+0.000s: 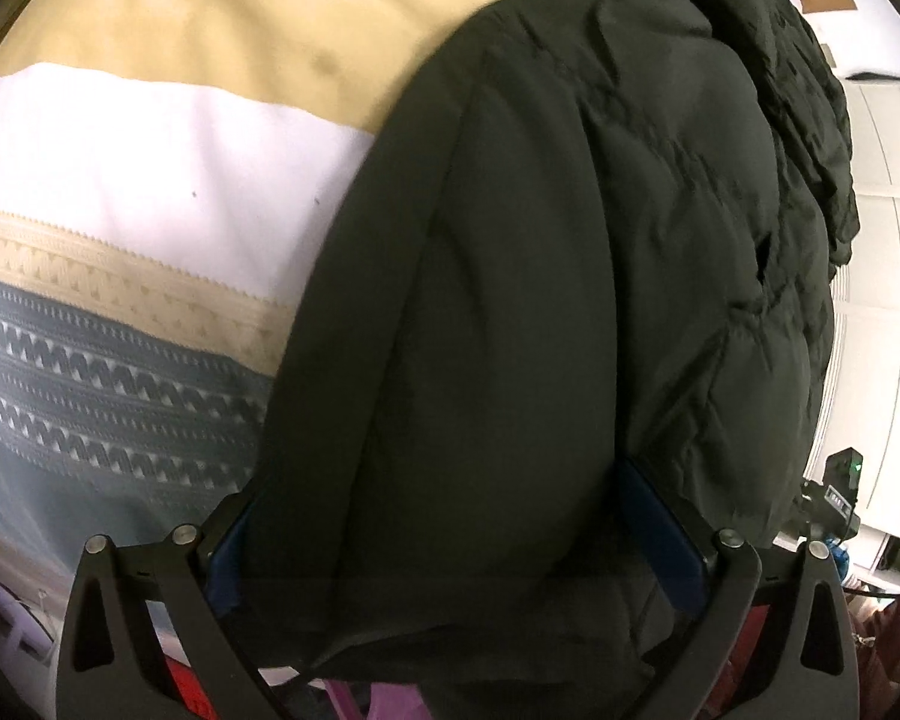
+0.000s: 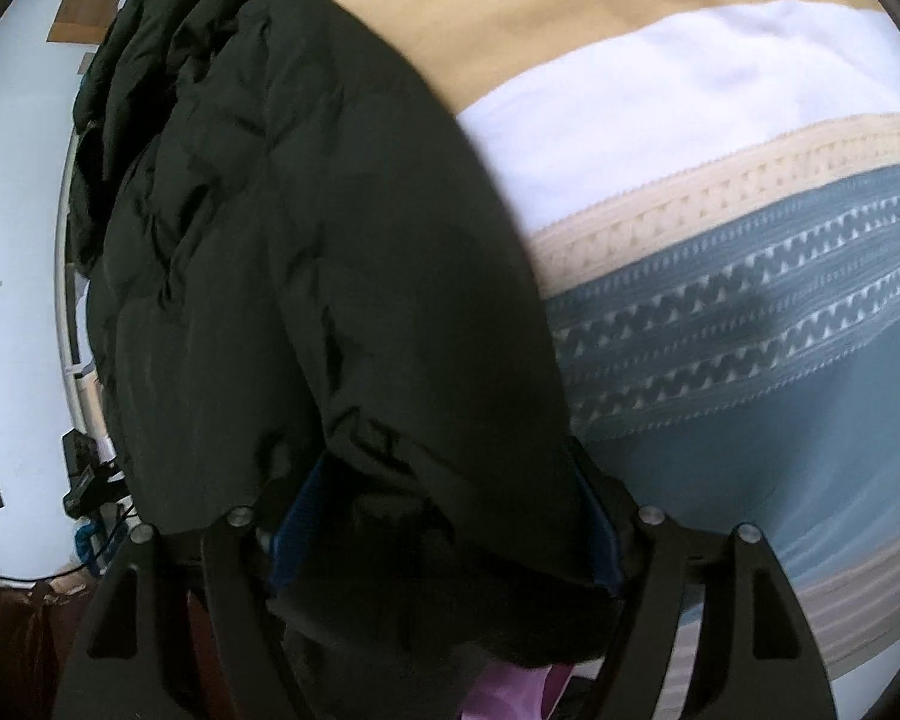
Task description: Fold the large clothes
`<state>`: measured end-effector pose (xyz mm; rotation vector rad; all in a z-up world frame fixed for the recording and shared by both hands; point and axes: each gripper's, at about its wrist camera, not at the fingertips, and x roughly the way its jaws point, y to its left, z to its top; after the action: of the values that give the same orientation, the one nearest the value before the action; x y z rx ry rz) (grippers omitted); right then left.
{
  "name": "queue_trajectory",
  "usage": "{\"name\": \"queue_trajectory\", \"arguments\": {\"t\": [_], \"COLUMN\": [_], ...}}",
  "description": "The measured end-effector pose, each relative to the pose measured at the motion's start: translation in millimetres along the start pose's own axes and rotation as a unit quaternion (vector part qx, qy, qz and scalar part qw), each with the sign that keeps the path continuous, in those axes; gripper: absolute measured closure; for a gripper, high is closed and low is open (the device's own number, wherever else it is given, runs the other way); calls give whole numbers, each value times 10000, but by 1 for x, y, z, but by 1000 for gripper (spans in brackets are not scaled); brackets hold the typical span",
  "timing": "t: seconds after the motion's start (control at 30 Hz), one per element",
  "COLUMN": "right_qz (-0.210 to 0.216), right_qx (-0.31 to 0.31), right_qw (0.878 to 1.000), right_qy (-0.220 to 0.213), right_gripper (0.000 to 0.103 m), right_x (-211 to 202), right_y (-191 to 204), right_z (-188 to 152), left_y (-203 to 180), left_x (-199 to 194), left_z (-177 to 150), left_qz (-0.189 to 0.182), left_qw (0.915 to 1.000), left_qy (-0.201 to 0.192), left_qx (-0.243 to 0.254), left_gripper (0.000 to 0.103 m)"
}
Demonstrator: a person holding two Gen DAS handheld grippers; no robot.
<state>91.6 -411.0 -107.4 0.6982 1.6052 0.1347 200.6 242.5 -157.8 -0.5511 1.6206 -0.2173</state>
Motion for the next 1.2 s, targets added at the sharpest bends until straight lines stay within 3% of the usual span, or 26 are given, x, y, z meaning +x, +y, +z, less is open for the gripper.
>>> {"name": "queue_trajectory", "arguments": {"t": [0.03,0.1,0.13,0.17,0.2,0.27,0.3,0.47,0.67,0.83,1.03,1.2], "right_qz": [6,-28,2,42,52,58,28,-17,294,606,1137,1454], "right_qx": [-6,-24,-43,-47,-72,-203,-302,-702,-785,-977,-799,-743], "right_qw": [10000,9998,9997,9997,9996,9994,9991,9975,9942,9844,9679,9541], "right_qy": [81,197,220,246,261,280,290,113,-678,-1329,-2094,-2512], "right_gripper": [31,35,47,61,67,85,87,91,92,92,92,92], "right_x": [1,2,1,-2,-4,-7,-9,-31,-91,-139,-168,-185], "right_y": [1,4,6,13,17,26,32,64,83,101,125,150], "right_z": [-2,-6,-8,-3,-3,-3,-3,0,18,52,95,138], "left_y": [-9,-19,-26,-28,-31,-45,-51,-91,-105,-109,-121,-142], "left_x": [4,7,8,7,5,0,-2,-23,-73,-115,-137,-138], "left_z": [-10,-17,-18,-20,-23,-26,-24,-18,10,59,113,169], "left_qz": [37,2,-42,-136,-216,-349,-352,-794,-1290,-1663,-2083,-1991], "left_qw": [10000,10000,10000,9998,9997,9994,9994,9962,9880,9767,9611,9584], "left_qy": [-11,-6,8,27,36,30,34,-216,-792,-1271,-1796,-2031], "left_qx": [-3,-54,-81,-114,-131,-24,60,299,302,479,263,222], "left_gripper": [10,31,38,54,71,88,91,93,93,93,93,93]}}
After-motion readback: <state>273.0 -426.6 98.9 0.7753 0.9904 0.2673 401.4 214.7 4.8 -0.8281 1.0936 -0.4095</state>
